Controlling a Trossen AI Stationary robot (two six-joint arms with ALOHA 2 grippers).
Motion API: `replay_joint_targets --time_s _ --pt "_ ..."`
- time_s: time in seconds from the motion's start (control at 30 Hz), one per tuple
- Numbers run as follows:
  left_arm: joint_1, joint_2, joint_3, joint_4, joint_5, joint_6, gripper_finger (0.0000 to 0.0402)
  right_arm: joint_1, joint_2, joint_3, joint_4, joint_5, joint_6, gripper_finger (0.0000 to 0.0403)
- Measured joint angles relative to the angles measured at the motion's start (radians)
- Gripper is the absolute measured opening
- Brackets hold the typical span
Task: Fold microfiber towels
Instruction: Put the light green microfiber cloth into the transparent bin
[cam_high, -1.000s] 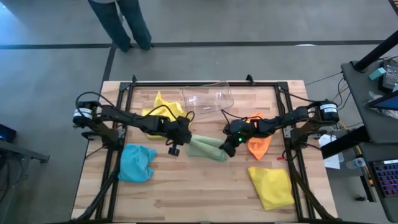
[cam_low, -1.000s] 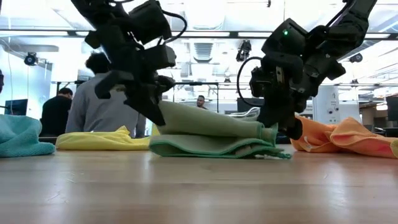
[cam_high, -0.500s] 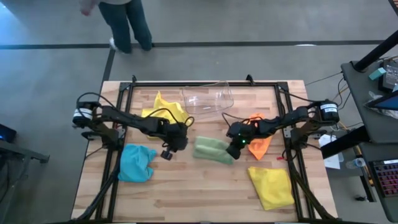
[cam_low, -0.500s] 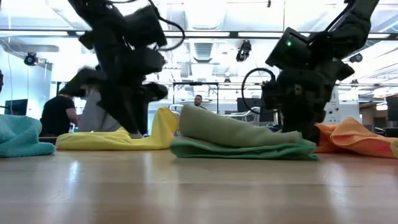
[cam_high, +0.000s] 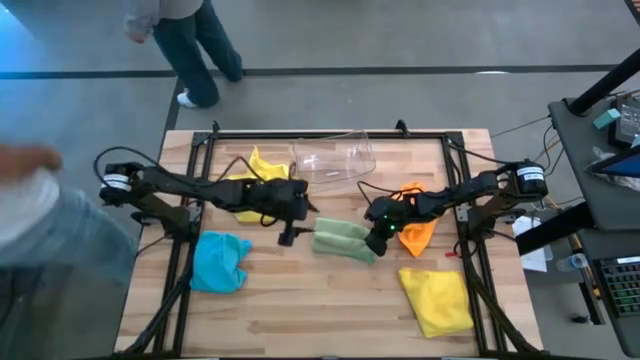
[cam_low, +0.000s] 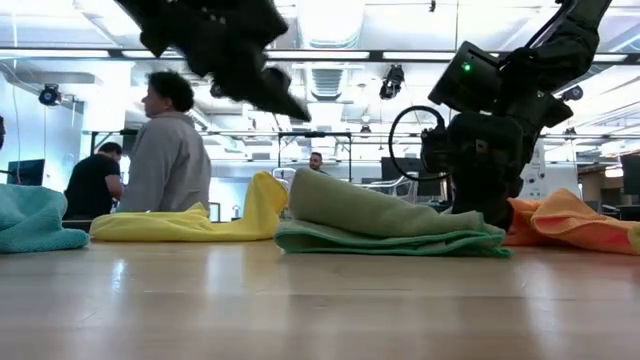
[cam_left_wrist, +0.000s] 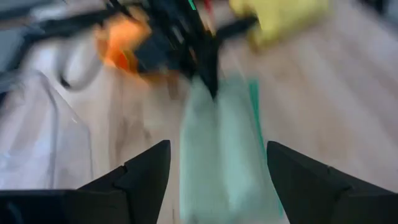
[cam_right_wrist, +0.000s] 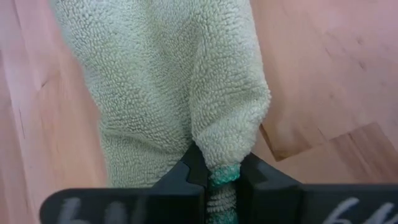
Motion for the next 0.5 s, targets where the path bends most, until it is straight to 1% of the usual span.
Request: replay_joint_targets --time_s 0.1,0.23,0.37,0.5 --pt "0.006 0.035 -0.007 0.091 0.0 -0.074 0.0249 0.0 0.0 0.0 0.01 0.005 -0.028 0.0018" --pt "0.006 0.132 -0.009 0.123 0.0 -0.107 0.0249 0.014 0.001 0.003 0.051 0.039 -0.092 0.0018" --pt "0.006 0.246 -0.008 0.162 0.0 -0.158 0.0249 0.027 0.001 0.026 0.035 0.077 -0.128 0.0018" --pt "0.006 0.329 0.001 0.197 0.0 -0.2 0.0249 0.03 0.001 0.041 0.021 0.096 -0.148 0.0018"
